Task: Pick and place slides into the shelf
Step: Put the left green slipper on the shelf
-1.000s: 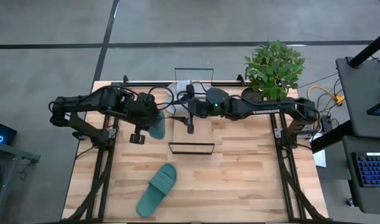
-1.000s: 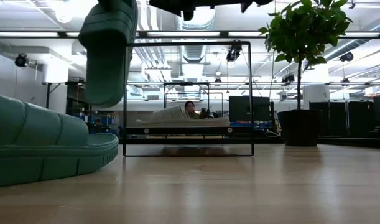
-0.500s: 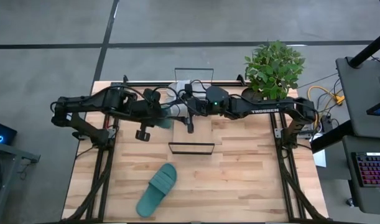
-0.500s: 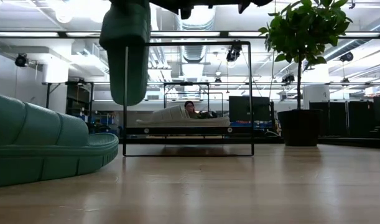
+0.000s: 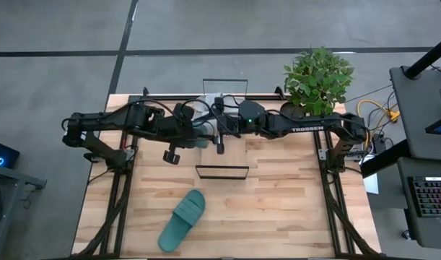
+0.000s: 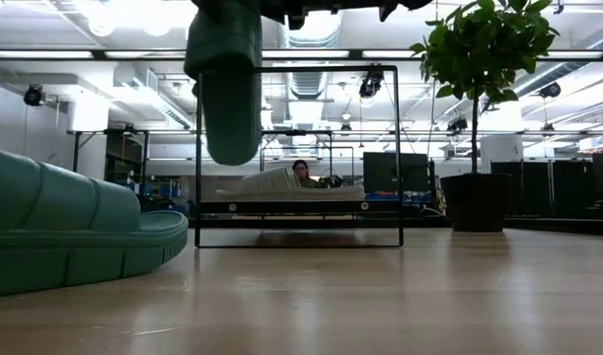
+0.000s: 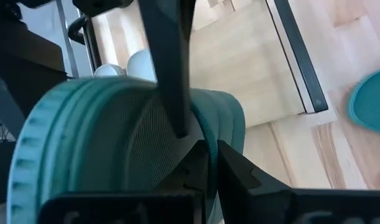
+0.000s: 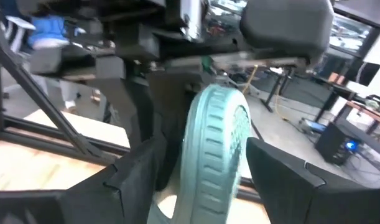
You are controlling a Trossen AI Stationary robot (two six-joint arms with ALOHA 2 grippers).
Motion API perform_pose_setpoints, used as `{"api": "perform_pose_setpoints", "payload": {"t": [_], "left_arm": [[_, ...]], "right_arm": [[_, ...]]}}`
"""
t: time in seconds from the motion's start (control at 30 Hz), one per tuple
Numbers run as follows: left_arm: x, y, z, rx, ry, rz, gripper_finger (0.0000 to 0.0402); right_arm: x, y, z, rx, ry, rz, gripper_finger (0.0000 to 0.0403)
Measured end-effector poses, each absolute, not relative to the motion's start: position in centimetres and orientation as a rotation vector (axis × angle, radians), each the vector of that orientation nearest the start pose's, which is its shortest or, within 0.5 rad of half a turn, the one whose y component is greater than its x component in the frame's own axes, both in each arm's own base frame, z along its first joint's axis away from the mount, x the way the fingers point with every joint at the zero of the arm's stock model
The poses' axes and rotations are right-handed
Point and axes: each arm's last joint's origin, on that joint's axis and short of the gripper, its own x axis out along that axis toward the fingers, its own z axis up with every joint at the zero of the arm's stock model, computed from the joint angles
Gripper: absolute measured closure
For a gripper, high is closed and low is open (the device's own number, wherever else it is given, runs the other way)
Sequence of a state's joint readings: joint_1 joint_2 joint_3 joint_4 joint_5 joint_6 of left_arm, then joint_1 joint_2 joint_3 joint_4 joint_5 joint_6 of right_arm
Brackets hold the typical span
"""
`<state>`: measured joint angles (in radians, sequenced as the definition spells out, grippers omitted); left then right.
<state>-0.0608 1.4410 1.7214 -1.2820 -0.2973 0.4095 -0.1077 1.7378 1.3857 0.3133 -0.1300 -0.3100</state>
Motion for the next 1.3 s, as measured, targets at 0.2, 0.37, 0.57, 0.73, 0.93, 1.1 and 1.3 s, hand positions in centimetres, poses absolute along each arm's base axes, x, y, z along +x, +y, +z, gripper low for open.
{"api": "perform_pose_setpoints", "payload": {"t": [0.2, 0.37, 0.57, 0.73, 0.93, 1.1, 1.3], "left_arm": [[25.4, -0.7, 41.2, 0.548, 1.015, 0.008, 0.0401], [25.4, -0.8, 41.3, 0.54, 1.008, -0.001, 0.0401], [25.6, -0.8, 41.2, 0.534, 1.001, -0.002, 0.0401], [25.9, -0.8, 41.5, 0.527, 0.954, 0.012, 0.0373], [25.6, -0.6, 41.9, 0.574, 0.941, 0.117, 0.0289], [24.7, -0.3, 42.5, 0.61, 0.934, 0.202, 0.0226], [22.5, 0.0, 43.7, 0.654, 0.903, 0.411, 0.02]], "right_arm": [[40.9, -4.3, 33.1, -0.341, 0.047, -0.018, 0.0219], [40.9, -4.3, 32.9, -0.372, 0.077, -0.035, 0.0319], [40.8, -4.3, 32.7, -0.414, 0.109, -0.03, 0.0365], [40.6, -4.5, 33.0, -0.414, 0.114, -0.041, 0.0365], [39.9, -5.4, 33.2, -0.394, 0.168, -0.121, 0.0365], [39.1, -6.7, 34.2, -0.362, 0.143, -0.175, 0.0365], [37.4, -8.0, 36.5, -0.336, 0.071, -0.233, 0.0366]]}}
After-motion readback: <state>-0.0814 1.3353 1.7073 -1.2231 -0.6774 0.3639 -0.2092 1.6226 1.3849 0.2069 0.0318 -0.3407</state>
